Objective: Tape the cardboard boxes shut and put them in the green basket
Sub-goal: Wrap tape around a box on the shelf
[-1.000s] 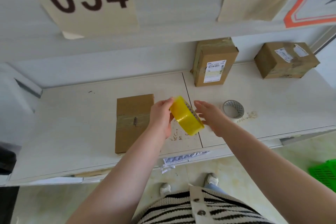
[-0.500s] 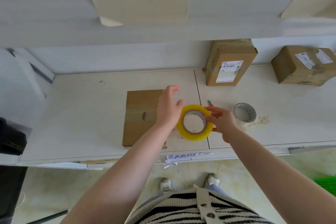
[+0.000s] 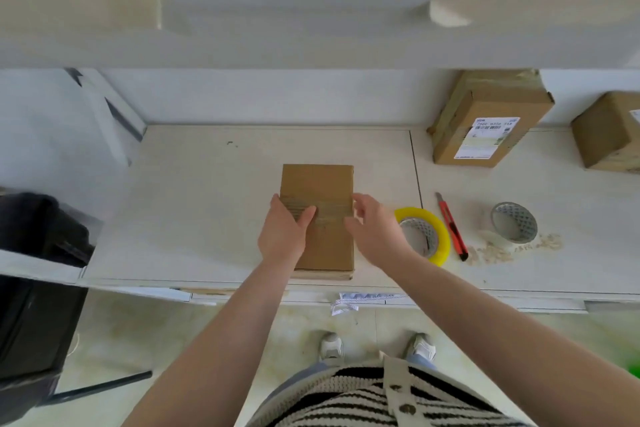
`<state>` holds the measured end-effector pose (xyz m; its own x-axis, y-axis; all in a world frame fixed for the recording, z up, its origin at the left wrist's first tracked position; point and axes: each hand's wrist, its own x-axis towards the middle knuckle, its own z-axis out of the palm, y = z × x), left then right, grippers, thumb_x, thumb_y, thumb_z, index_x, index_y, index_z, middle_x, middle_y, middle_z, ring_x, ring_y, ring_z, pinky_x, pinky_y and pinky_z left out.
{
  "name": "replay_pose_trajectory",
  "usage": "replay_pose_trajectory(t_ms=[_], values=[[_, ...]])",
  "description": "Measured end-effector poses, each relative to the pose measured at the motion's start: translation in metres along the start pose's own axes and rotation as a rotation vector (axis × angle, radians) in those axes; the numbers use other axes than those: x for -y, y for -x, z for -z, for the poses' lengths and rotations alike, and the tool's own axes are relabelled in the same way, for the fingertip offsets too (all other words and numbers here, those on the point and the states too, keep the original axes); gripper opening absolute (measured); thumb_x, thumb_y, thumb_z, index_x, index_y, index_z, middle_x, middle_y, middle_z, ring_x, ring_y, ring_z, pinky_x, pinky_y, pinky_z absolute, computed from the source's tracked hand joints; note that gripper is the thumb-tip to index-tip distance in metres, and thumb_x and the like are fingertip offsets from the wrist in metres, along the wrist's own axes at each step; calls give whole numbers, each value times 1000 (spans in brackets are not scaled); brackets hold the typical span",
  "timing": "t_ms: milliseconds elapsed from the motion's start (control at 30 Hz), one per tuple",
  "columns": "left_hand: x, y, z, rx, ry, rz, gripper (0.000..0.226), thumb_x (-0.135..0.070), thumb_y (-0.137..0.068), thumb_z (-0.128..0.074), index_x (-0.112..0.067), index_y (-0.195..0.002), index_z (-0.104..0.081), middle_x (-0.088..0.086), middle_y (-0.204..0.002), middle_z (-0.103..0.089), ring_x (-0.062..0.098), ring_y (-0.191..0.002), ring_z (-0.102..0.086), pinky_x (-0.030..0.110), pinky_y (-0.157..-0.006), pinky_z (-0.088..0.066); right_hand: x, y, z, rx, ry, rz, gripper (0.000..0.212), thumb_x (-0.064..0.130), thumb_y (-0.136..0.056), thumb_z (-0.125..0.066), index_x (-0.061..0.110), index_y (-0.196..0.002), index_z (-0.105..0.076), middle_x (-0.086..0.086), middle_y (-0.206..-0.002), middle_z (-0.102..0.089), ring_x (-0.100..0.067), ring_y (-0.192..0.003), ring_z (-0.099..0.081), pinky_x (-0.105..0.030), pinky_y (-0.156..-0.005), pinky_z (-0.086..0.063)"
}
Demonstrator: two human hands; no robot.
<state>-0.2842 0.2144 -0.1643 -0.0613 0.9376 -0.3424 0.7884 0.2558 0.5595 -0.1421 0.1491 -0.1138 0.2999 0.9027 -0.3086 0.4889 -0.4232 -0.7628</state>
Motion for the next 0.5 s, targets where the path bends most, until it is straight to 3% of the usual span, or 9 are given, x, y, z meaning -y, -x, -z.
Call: replay_pose_trajectory(t_ms=[67,167,233,367,500], values=[[3,-3,-2,-20,31,-11,56,-55,-90,-58,-17,-127,-40,2,-115,-63,23,-86,-58,33,-69,-44,2,-2,-17,-1,-3,-21,32,11,-94,-48,11,-126,-51,-7,-110,-62,-23,-91,-60,-28,-67,-44],[8,-5,-3,-37,14,-63,53,-55,-90,-58,-17,-122,-41,1,-108,-65,22,-79,-55,32,-67,-42,-3,-10,-34,-38,-83,-172,25,12,-93,-47,9,-118,-48,-3,-92,-58,-13,-70,-53,-24,-51,-36],[11,-5,-5,-45,3,-110,53,-56,-90,-57,-16,-122,-41,1,-108,-65,26,-87,-62,32,-67,-41,-8,-14,-42,-1,-134,-319,24,17,-93,-48,9,-116,-49,-6,-94,-59,-20,-76,-56,-28,-57,-44],[13,-7,-8,-75,-22,-150,54,-56,-91,-55,-13,-122,-41,3,-111,-65,30,-96,-65,32,-67,-41,-16,-22,-50,-33,-141,-333,29,30,-101,-42,12,-119,-55,-9,-105,-63,-28,-95,-59,-39,-81,-51],[12,-7,-10,-70,-79,-178,58,-52,-98,-45,-9,-135,-34,9,-129,-57,33,-106,-62,39,-76,-46,-17,-29,-57,-53,-92,-325,30,32,-105,-34,8,-114,-52,-6,-98,-54,-27,-89,-52,-32,-74,-39]])
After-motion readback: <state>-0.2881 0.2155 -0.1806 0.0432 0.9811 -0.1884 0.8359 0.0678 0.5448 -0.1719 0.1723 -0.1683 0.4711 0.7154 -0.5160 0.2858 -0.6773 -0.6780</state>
